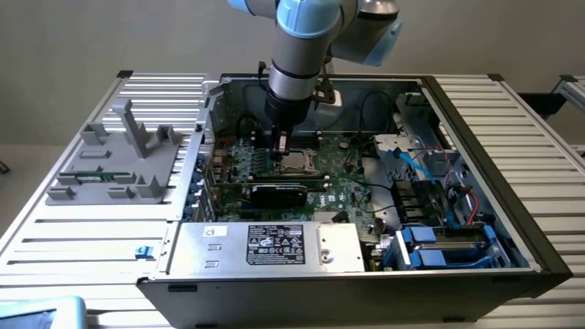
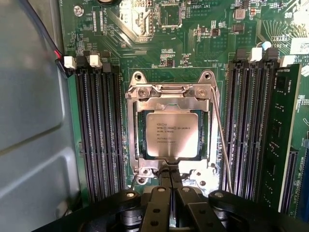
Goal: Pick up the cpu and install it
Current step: 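Close the cpu cover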
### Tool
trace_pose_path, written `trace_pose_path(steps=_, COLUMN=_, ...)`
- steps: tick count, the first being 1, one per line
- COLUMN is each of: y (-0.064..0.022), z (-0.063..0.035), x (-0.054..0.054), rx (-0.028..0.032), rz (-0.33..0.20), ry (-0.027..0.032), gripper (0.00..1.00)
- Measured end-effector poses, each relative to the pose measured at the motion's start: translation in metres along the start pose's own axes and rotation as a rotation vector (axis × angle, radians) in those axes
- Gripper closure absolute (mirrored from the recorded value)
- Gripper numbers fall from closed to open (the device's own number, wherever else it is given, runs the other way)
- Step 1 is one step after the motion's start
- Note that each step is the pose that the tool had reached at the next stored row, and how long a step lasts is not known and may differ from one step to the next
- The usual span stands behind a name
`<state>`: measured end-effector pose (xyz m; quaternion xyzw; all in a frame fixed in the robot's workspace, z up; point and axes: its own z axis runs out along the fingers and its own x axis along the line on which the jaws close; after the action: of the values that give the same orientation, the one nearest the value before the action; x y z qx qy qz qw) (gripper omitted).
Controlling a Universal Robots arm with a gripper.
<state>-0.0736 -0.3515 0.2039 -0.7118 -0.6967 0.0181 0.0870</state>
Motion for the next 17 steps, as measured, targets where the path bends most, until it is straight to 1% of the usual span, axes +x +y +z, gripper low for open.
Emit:
trace_pose_path(steps=5, y=-0.0056, z=0.0007, x=0.000, rx=0.0001, rz=0.000, ry=-0.0002, gripper=0.89)
trace_pose_path(steps=13, y=-0.0246, z=0.0016, x=-0.001, rx=0.0003, rz=0.000, ry=0.0017, gripper=0.89)
trace_pose_path(steps=15, y=-0.0286, z=-0.0019, x=-0.001, rx=0.0002, rz=-0.001, ry=0.0036, gripper=0.89)
trace_pose_path(steps=17, y=-0.0330, z=-0.0075, x=-0.001, rx=0.0003, rz=-0.001, ry=0.0063, gripper=0.89)
